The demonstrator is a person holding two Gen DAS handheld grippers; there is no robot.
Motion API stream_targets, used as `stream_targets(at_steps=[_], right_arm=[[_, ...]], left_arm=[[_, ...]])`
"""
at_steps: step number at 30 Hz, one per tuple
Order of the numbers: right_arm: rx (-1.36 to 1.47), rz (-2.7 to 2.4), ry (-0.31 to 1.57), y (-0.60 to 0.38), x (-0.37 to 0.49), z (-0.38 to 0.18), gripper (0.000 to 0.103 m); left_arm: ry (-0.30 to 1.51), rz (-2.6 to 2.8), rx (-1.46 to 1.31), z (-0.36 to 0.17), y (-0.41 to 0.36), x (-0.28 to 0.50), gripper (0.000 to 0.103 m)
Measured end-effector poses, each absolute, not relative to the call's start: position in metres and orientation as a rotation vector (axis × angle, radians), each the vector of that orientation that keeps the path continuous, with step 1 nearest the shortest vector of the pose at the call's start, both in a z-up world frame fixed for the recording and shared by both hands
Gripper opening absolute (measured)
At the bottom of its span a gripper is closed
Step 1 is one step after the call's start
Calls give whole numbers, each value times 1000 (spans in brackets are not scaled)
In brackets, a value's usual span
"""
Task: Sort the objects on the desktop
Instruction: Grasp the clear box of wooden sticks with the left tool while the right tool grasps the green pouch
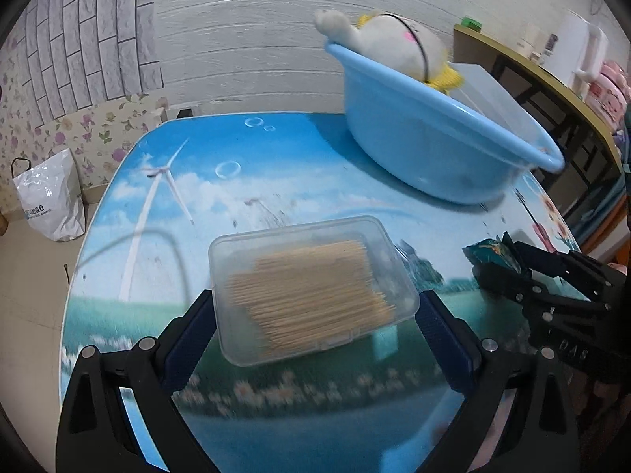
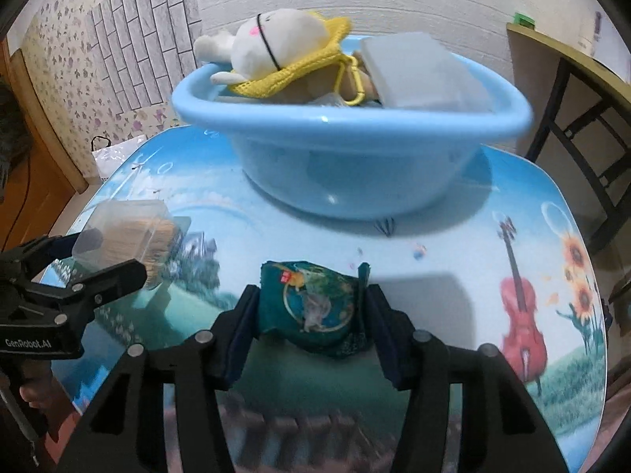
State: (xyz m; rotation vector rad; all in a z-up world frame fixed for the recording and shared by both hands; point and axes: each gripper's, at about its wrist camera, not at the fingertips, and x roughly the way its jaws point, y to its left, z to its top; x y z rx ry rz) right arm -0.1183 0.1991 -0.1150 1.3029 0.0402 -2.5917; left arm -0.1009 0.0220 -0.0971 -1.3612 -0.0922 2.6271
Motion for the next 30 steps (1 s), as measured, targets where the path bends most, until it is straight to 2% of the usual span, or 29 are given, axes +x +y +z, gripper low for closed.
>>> stream_targets(at_steps=[17, 23, 27, 30], right_arm=[[1265, -2672, 27, 233, -69, -100, 52], [1249, -2725, 95, 237, -64, -100, 52], [1281, -2741, 73, 244, -65, -105, 57], [1291, -2752, 85, 246, -65, -108, 57]], left_arm=[[-60, 2650, -1373, -92, 27, -52, 99], [-44, 2675, -1384, -91, 27, -45, 99], [-52, 2692, -1412, -90, 27, -44, 99], [-79, 2710, -1430, -91, 29, -44, 99]])
